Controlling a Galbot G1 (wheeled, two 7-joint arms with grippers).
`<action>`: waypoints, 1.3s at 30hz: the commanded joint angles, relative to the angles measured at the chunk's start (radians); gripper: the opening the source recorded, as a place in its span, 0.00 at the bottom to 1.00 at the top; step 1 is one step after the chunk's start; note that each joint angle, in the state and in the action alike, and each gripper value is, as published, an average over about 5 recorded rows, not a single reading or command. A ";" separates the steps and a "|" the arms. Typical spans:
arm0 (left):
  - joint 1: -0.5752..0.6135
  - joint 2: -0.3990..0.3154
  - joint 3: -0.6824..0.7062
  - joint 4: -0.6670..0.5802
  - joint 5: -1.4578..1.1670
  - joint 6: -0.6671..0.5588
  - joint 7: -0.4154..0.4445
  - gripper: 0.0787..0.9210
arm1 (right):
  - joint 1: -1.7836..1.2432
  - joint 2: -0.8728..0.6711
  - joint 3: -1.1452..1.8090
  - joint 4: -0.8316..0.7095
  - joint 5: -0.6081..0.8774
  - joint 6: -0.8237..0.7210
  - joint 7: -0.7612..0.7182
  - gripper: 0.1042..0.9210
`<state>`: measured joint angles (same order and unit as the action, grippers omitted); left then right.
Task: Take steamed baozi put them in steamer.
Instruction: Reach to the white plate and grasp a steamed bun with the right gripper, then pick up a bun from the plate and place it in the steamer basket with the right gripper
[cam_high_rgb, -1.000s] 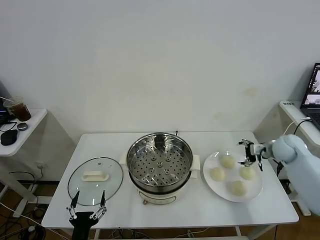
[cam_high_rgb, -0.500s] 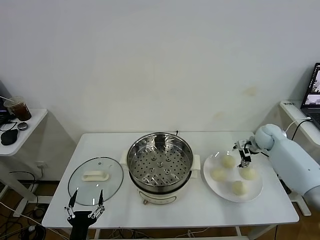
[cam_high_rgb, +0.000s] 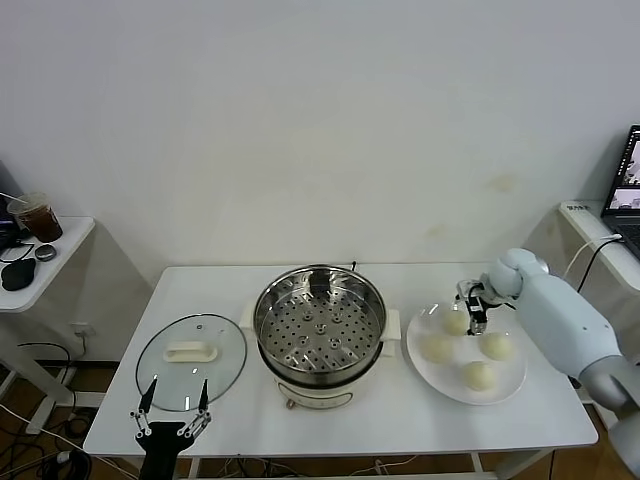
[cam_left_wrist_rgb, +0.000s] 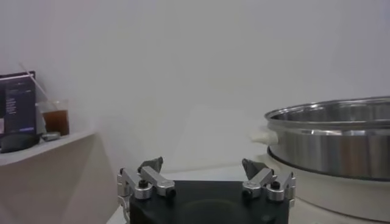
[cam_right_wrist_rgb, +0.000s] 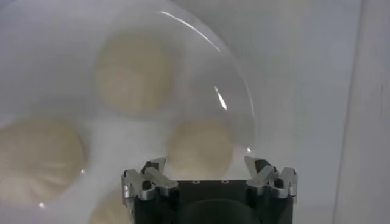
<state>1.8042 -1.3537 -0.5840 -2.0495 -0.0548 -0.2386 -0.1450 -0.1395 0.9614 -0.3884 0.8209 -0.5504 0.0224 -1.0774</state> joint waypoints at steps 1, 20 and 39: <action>-0.001 0.000 -0.001 0.001 0.014 -0.002 0.004 0.88 | 0.015 0.035 -0.018 -0.038 -0.009 -0.003 0.008 0.87; -0.005 0.004 -0.018 0.008 0.002 -0.003 0.000 0.88 | 0.023 -0.007 -0.042 0.015 0.023 -0.034 -0.027 0.50; -0.017 0.026 -0.008 -0.020 -0.009 0.004 0.011 0.88 | 0.636 -0.183 -0.521 0.423 0.613 0.034 -0.131 0.45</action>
<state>1.7854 -1.3356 -0.5896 -2.0587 -0.0599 -0.2382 -0.1385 0.2181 0.8103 -0.7086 1.1088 -0.1579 0.0151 -1.1656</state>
